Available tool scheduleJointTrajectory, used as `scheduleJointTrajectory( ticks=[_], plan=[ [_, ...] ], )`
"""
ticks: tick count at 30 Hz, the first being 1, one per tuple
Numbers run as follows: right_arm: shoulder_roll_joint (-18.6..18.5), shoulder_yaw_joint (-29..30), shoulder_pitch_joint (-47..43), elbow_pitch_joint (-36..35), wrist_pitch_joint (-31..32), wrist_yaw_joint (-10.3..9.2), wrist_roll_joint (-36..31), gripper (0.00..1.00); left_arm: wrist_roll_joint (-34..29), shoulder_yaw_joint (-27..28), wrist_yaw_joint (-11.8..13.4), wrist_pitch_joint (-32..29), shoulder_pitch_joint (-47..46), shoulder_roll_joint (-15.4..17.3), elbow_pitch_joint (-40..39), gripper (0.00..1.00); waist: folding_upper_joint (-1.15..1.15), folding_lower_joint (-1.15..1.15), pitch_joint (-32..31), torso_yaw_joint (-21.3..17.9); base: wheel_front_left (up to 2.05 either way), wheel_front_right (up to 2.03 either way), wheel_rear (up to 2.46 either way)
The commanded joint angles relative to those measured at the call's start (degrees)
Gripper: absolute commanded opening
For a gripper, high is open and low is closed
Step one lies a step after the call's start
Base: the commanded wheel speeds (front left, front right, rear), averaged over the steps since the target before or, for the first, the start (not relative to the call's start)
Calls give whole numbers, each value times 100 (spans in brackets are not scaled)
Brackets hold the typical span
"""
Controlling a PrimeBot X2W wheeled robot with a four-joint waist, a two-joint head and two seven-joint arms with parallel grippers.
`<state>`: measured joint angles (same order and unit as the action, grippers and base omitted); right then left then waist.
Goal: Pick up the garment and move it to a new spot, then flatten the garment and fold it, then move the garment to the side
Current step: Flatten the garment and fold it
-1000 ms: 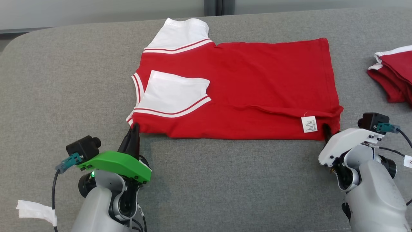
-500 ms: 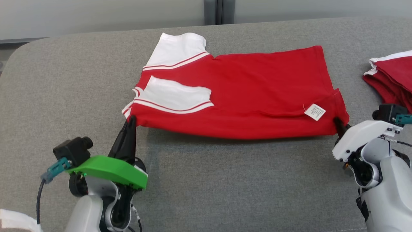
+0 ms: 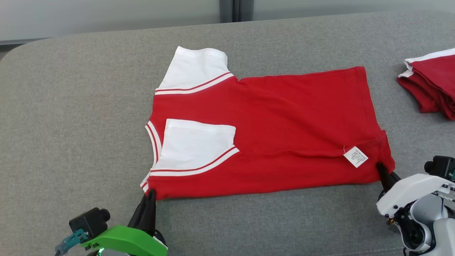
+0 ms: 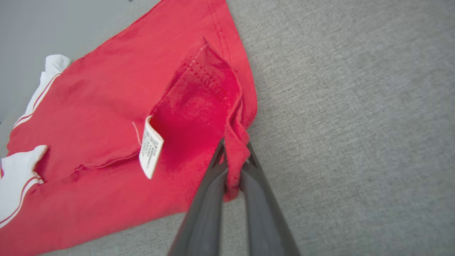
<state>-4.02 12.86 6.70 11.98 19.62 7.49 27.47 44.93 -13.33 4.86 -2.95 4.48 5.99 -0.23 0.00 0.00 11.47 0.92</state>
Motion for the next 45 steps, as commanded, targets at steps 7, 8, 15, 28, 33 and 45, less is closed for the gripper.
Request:
scheduleJointTrajectory(
  ticks=[7,8,15,28,33,45],
  plan=[
    [57,31,-172,-427,-317,-1,-35,100,-288,106,104,-75,-202,415,-71,100,0,0,78,-170,0,0,0],
    [58,51,-166,-488,-337,-1,-62,100,-350,112,96,-117,-327,500,-128,100,0,0,98,-192,0,0,0],
    [-126,-177,222,-1065,-650,-1,-338,100,-867,11,-130,-811,-2022,1267,-305,100,0,0,365,-422,0,0,0],
    [-393,-1471,1901,-1066,-753,-1,-451,100,-1339,-593,-960,-2848,-6130,2028,1821,100,0,0,1688,-1323,0,0,0],
    [-438,-1884,2340,-830,-936,-1,-347,100,-1237,-796,-1118,-3395,-6607,2240,2446,100,0,0,2070,-1626,0,0,0],
    [-573,-2248,2793,-337,-1340,-1,-120,100,-571,-789,-1225,-4058,-6516,2750,2753,100,0,0,2364,-1938,0,0,0]
  ],
)
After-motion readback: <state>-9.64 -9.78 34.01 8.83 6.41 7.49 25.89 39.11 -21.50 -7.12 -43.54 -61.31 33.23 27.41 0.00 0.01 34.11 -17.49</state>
